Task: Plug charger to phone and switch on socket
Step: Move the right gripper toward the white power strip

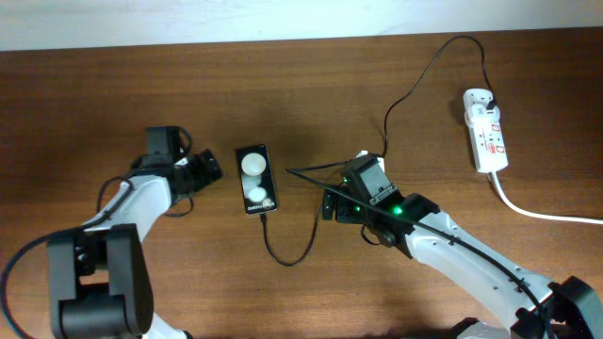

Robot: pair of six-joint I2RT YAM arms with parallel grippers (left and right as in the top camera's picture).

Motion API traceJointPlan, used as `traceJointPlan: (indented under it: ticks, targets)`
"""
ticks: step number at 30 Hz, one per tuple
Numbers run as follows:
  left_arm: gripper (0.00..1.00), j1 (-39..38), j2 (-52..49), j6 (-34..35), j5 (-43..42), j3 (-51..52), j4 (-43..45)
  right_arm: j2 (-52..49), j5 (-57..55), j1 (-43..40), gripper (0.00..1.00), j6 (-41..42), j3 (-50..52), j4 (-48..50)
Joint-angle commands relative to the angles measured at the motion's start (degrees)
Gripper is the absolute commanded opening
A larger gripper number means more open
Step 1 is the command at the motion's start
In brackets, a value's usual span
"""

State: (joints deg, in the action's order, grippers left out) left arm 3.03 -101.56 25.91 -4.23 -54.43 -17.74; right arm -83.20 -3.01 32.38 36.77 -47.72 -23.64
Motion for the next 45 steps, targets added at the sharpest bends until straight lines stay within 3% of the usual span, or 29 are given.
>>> traceJointPlan:
  ticks: [1, 45]
  targets:
    - [0.99, 1.16, 0.02, -0.31, 0.63, 1.05, -1.03, 0.33, -0.46, -0.22, 0.99, -0.55, -0.11, 0.02]
    - [0.99, 1.16, 0.02, -0.31, 0.63, 1.05, -1.03, -0.55, -0.68, -0.22, 0.99, -0.57, -0.07, -4.09]
